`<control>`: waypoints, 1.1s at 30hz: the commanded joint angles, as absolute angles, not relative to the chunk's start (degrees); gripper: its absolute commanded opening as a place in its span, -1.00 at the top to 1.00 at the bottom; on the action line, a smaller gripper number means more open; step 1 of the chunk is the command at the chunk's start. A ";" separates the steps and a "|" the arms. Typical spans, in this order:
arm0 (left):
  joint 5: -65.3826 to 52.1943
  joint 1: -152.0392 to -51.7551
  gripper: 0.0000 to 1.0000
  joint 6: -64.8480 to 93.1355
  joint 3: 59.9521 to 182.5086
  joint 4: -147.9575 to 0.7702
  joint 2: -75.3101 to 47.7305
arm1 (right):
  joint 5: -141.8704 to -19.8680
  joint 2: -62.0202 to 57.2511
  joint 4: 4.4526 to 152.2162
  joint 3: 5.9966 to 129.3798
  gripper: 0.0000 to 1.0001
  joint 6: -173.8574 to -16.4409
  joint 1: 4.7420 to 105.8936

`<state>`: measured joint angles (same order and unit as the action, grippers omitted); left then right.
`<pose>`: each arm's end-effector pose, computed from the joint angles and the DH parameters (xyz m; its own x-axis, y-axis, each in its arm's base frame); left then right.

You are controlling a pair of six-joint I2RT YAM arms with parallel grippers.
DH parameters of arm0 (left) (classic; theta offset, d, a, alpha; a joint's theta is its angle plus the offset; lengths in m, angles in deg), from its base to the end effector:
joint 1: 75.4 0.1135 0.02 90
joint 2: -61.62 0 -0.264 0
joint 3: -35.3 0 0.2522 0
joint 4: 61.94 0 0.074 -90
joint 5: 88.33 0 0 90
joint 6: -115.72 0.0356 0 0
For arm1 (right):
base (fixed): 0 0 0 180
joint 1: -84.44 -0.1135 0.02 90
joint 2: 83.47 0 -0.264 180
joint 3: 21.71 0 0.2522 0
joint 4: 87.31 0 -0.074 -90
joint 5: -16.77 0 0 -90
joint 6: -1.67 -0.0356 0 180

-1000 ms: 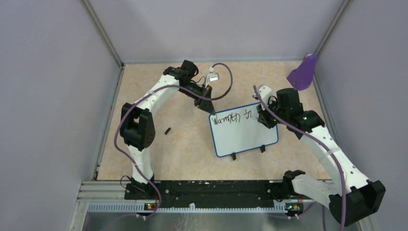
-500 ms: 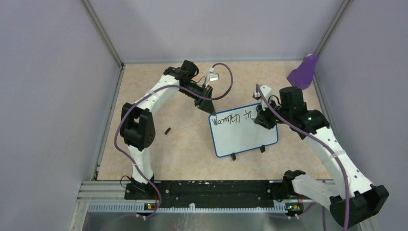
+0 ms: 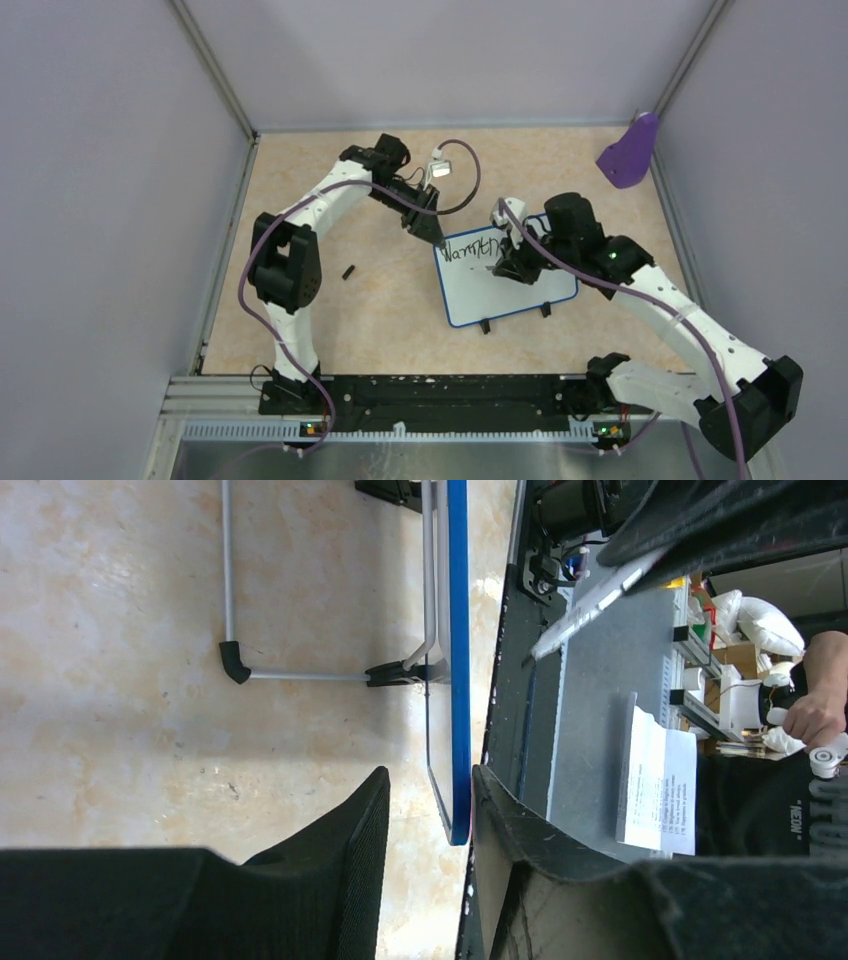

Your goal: Write a sentence on the whiteboard

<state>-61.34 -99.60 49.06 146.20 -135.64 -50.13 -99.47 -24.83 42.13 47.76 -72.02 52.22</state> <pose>0.3464 -0.1905 0.2681 -0.6477 0.4882 -0.5849 0.7179 0.1342 -0.6831 0.1708 0.1262 0.3186 -0.3039 -0.4893 -0.8175 -0.8869 0.4586 0.0552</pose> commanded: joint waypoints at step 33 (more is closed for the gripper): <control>-61.66 -100.31 1.00 44.42 141.02 -129.73 -47.18 | -93.53 -21.41 56.80 41.88 1.00 -67.52 38.04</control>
<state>-63.48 -99.93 45.73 142.14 -132.19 -48.79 -91.99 -20.07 54.24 42.55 -69.37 38.67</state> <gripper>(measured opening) 0.027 0.094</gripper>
